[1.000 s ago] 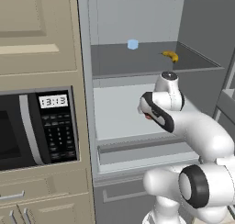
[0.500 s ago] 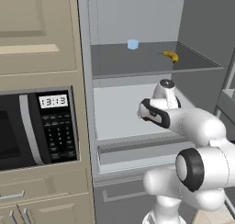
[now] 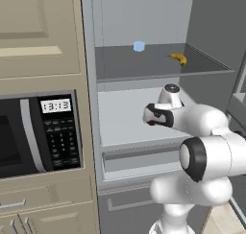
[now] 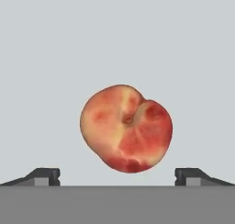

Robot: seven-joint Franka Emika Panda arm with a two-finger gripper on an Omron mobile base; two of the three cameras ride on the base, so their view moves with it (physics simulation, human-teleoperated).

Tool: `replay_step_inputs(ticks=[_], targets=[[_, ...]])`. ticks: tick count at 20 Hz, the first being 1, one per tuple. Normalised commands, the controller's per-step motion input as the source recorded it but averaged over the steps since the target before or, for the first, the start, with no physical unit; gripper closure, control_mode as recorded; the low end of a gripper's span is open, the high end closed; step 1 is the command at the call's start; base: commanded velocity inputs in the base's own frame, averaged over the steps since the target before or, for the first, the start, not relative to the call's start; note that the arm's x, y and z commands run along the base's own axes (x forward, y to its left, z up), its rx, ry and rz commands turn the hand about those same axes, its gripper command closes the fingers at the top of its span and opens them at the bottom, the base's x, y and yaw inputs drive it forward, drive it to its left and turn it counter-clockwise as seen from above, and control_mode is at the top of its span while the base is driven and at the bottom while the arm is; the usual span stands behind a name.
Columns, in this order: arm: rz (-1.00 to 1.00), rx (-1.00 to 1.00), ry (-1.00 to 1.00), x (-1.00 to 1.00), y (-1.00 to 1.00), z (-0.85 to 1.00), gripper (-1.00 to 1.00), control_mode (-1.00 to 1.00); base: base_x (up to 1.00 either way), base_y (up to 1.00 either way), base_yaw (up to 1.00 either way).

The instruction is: Pick the banana and peach from the fridge and place them on the plate next to the blender to make a fruit smoothie.

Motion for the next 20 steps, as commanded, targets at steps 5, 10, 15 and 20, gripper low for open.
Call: replay_step_inputs(ticks=[5,10,15,20], targets=[[0.00,0.00,0.03,0.32,0.00,-0.12,-1.00,-1.00,0.00,0.00,0.00],[0.00,0.00,0.02,0.16,0.00,-0.16,-1.00,-1.00,0.00,0.00,0.00],[0.00,0.00,0.00,-0.03,0.00,-0.42,1.00,-1.00,0.00,0.00,0.00],[-0.01,0.00,-0.11,-0.60,0.00,-0.14,1.00,-1.00,0.00,0.00,0.00]])
